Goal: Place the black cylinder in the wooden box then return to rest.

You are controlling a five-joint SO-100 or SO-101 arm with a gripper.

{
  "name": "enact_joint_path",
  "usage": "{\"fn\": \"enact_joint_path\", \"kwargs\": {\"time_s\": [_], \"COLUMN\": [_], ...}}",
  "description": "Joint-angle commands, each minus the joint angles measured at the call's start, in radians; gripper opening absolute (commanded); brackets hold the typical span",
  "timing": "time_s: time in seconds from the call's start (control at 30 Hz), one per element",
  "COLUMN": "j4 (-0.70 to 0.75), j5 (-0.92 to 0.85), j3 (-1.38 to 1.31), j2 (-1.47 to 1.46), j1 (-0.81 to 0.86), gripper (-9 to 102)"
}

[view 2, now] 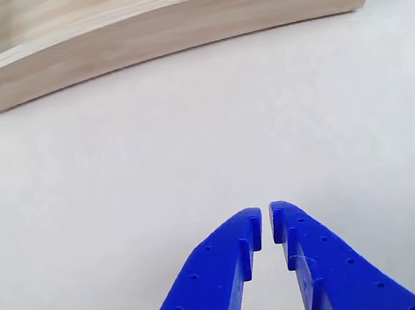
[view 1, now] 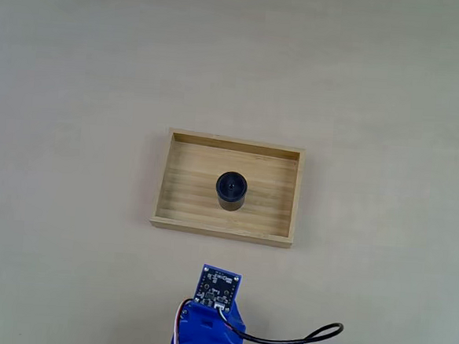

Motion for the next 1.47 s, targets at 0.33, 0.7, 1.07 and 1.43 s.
{"fn": "enact_joint_path", "kwargs": {"time_s": [0.33,0.7,1.07,1.43], "j4": [0.161,0.166,0.166,0.166], "j5": [-0.008,-0.017,-0.017,-0.017], "j3": [0.072,0.074,0.074,0.074], "j2": [-0.018,-0.02,-0.02,-0.02], "j1": [0.005,0.003,0.003,0.003], "gripper": [-1,0,0,0]}}
